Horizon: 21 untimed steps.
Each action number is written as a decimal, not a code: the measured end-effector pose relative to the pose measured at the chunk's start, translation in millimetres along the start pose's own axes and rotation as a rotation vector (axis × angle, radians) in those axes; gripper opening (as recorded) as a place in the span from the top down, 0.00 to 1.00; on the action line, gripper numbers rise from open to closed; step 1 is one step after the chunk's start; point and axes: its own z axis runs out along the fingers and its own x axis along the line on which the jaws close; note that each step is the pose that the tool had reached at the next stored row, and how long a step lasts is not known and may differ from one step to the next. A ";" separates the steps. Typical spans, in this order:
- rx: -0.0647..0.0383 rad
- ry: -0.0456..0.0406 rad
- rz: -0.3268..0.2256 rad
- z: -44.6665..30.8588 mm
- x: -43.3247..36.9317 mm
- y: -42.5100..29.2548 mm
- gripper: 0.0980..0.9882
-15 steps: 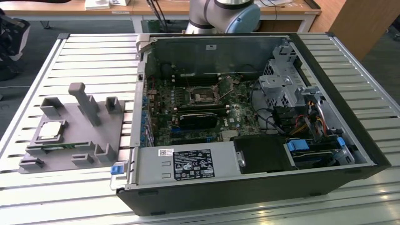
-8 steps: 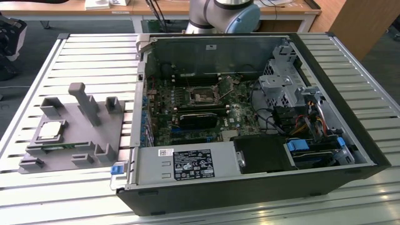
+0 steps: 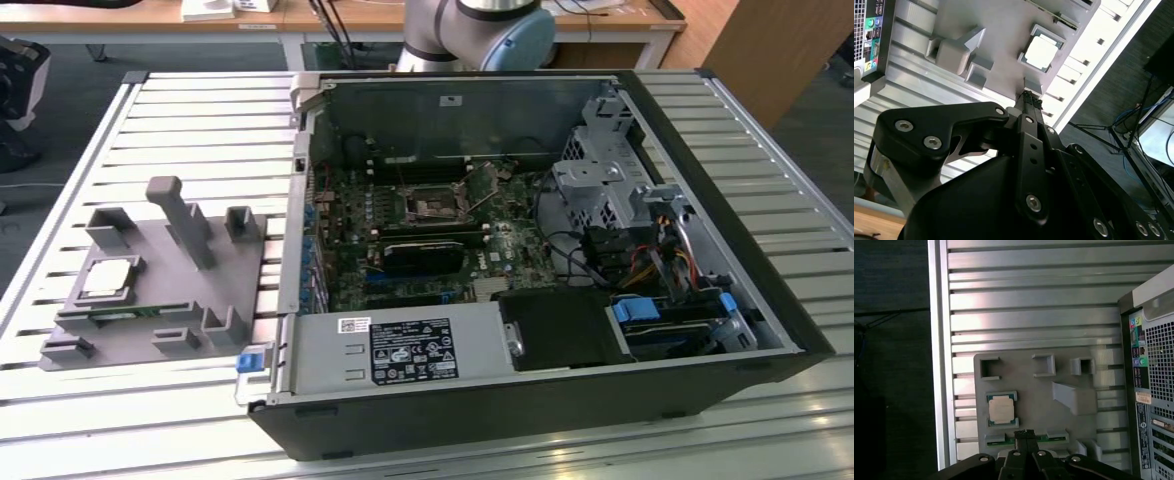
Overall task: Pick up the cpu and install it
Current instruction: 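Reach for the cpu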
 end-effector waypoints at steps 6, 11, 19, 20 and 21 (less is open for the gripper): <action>0.000 0.0000 0.000 0.1 3.9 -0.3 0.99; 0.000 0.0001 0.000 0.1 11.2 -0.8 0.99; 0.000 0.0002 0.000 1.5 20.4 -1.6 0.99; 0.000 0.0002 0.000 2.0 21.3 -1.7 0.99; 0.000 0.0002 0.000 2.4 21.9 -1.8 0.99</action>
